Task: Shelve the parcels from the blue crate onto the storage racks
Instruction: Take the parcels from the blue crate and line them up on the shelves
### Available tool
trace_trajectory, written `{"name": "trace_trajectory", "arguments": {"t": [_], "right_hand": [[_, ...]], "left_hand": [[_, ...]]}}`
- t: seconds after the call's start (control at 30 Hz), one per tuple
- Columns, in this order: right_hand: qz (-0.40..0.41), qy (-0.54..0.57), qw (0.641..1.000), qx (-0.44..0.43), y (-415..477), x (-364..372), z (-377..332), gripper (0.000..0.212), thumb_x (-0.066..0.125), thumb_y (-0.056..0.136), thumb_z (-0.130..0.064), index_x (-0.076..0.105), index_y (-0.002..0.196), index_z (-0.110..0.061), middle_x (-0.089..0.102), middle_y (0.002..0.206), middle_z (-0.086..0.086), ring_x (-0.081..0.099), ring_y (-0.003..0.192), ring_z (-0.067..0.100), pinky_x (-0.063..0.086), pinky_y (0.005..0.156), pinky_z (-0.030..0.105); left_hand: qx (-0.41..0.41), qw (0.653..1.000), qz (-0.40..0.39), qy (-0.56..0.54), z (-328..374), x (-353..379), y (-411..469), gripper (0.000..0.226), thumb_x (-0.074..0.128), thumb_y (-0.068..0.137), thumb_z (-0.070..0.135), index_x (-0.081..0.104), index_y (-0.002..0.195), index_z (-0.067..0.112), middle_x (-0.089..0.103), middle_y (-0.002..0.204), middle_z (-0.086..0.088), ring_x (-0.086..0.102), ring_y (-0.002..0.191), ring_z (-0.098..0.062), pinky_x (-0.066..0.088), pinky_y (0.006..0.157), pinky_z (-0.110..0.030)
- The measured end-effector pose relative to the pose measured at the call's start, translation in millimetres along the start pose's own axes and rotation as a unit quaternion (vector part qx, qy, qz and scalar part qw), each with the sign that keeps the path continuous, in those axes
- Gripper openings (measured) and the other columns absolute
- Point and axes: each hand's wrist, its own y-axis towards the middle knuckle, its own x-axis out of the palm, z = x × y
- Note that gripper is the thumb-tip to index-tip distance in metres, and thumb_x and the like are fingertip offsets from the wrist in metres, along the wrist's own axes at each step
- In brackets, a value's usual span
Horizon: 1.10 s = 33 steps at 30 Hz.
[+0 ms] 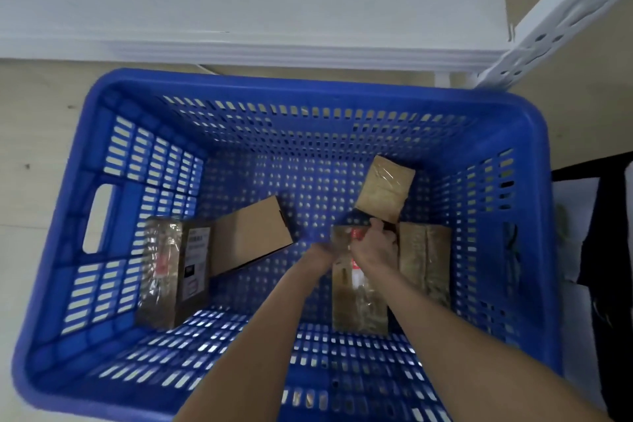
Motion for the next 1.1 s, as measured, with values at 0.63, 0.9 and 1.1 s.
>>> {"name": "trace_trajectory", "arguments": {"t": [0.63,0.9,1.1], "right_hand": [[-0.082,0.316,0.945,0.003,-139.3,-66.8,-119.9,0.04,0.057,0.088,-0.04,0.052,0.122,-0.019,0.061,0.12,0.003,0.059,0.107,0.026,0.042,0.083,0.037],[-0.097,0.405,0.905,-0.091,-312.5,-193.2,-219.6,0.021,0.06,0.091,-0.038,0.058,0.087,-0.017,0.065,0.103,0.004,0.062,0.095,0.019,0.053,0.092,0.041],[-0.179,0.436,0.873,-0.124,-451.0,-296.3,-286.4,0.056,0.036,0.085,-0.074,0.056,0.085,-0.022,0.064,0.089,0.009,0.065,0.089,0.031,0.055,0.083,0.041]], "left_hand": [[0.151,0.97,0.136,-0.136,67.6,-132.0,-147.1,0.04,0.056,0.083,0.005,0.061,0.122,0.014,0.067,0.114,-0.002,0.066,0.097,-0.019,0.055,0.088,-0.037],[0.244,0.949,0.199,-0.006,141.9,-194.1,-354.4,0.106,0.068,0.049,0.054,0.03,0.144,0.029,0.053,0.129,-0.005,0.053,0.117,-0.023,0.045,0.101,-0.044],[0.337,0.891,0.304,-0.005,196.4,-230.8,-524.8,0.061,0.071,0.075,0.042,0.046,0.13,0.032,0.043,0.114,0.002,0.054,0.1,-0.016,0.044,0.095,-0.032]]}}
